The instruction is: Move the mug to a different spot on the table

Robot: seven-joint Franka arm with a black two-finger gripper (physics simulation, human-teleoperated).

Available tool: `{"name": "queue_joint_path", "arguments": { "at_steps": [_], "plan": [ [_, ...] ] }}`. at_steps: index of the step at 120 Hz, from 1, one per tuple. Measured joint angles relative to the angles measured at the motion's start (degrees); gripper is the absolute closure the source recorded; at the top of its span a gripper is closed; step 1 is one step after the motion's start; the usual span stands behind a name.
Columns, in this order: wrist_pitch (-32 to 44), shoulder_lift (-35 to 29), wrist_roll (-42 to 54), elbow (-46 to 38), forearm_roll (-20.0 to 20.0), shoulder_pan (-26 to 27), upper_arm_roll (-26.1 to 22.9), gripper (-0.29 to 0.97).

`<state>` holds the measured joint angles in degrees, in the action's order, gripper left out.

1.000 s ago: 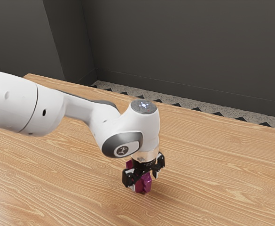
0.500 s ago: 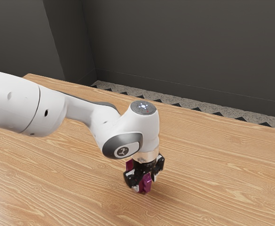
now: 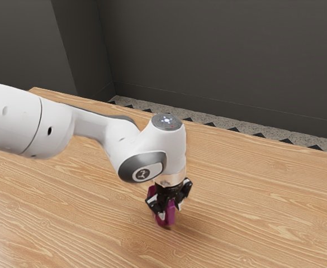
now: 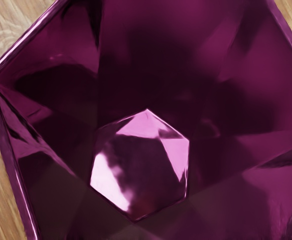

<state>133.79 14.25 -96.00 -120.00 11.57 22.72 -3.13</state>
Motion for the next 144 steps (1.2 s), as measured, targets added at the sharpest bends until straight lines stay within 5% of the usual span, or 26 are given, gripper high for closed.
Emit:
{"name": "queue_joint_path", "arguments": {
  "at_steps": [77,144],
  "plan": [
    [1.8,-1.7,0.7,0.0,25.2,0.0,5.6,0.71],
    [9.0,-1.3,2.4,-3.8,33.9,-2.7,13.3,0.73]
  ]
}}
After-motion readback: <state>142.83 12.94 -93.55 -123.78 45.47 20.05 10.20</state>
